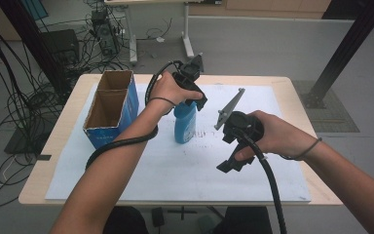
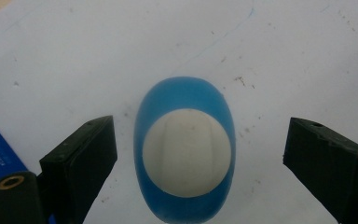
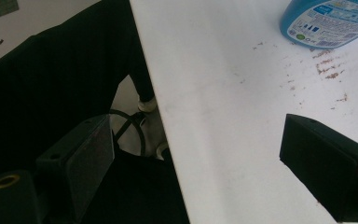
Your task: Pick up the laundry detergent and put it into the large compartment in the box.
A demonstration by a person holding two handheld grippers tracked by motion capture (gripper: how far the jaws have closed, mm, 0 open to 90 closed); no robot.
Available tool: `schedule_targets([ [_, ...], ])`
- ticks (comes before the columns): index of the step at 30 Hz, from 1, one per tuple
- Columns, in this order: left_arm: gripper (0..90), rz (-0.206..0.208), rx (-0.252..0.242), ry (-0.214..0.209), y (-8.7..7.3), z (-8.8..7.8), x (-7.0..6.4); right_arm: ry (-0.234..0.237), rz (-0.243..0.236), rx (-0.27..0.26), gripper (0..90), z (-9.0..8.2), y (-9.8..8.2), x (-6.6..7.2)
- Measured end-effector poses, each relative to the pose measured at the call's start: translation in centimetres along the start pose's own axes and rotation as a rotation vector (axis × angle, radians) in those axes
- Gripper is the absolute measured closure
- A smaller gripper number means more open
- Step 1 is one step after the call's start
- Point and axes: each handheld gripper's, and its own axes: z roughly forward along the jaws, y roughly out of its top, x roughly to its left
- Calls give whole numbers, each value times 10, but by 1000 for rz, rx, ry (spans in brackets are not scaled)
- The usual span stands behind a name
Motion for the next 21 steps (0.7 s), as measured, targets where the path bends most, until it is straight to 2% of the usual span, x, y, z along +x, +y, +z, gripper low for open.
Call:
schedule_targets([
  [3,102,-6,-7,10,-1,2,1,-2,1,1,95,0,0,0],
  [11,103,-25,-11,6,-3,12,3,-2,-3,2,95,-1,0,1],
  [21,107,-32,-12,16,-2,19,5,-2,3,-4,95,-1,-2,0],
])
